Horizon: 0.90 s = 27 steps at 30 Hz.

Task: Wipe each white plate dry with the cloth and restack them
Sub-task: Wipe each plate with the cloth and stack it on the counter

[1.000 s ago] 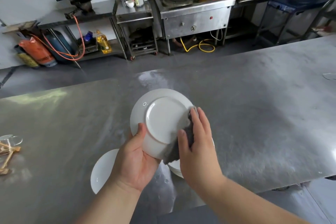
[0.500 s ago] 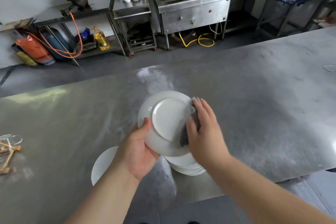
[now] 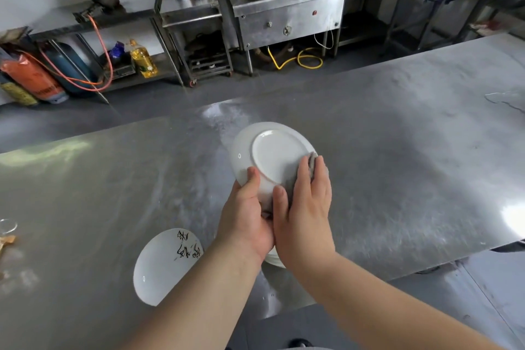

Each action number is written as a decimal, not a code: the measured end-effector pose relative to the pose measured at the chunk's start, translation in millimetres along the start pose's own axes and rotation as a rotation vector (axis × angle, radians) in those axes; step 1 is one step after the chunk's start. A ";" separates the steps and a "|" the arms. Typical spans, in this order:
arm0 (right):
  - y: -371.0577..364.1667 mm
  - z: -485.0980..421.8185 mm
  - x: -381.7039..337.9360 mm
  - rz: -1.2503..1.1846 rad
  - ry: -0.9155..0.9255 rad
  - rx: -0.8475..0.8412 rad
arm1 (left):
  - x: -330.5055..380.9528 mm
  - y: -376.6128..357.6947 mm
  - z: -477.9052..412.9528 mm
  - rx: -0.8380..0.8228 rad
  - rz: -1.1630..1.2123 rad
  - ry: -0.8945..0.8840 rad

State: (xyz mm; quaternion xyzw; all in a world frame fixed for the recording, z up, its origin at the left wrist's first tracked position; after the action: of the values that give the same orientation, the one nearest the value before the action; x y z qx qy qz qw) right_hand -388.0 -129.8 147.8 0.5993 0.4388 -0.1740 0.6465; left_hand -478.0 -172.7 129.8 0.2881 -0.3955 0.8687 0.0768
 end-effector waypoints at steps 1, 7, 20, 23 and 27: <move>-0.4 2.4 4.8 0.009 0.016 -0.002 | -0.9 2.0 0.6 0.000 0.010 0.006; 25.8 -61.1 72.4 -0.195 -0.260 -0.248 | 14.7 42.1 4.1 0.020 -0.040 0.002; 11.6 -53.6 88.4 -0.376 -0.454 -0.709 | 39.9 76.6 -17.6 0.184 -0.760 -0.020; 12.6 -60.3 87.5 -0.450 -0.475 -0.681 | 48.4 65.3 -35.4 0.051 -0.671 -0.045; 15.9 -66.4 96.5 -0.274 -0.315 -0.500 | 31.6 67.3 -51.1 -0.057 -0.691 -0.014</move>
State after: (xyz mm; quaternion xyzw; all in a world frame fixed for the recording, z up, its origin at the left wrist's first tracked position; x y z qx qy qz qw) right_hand -346.4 -35.7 89.7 0.3230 0.4394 -0.2369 0.8041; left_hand -550.8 -183.8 77.7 0.4089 -0.2991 0.7780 0.3716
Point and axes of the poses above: each hand's wrist, its own z-axis away from the middle knuckle, its own y-axis out of the back of the hand, x = y × z, the point moved 9 cm from there along -z, towards the middle knuckle, and after that the axes turned 4 degrees about z, right-handed, at the moved point
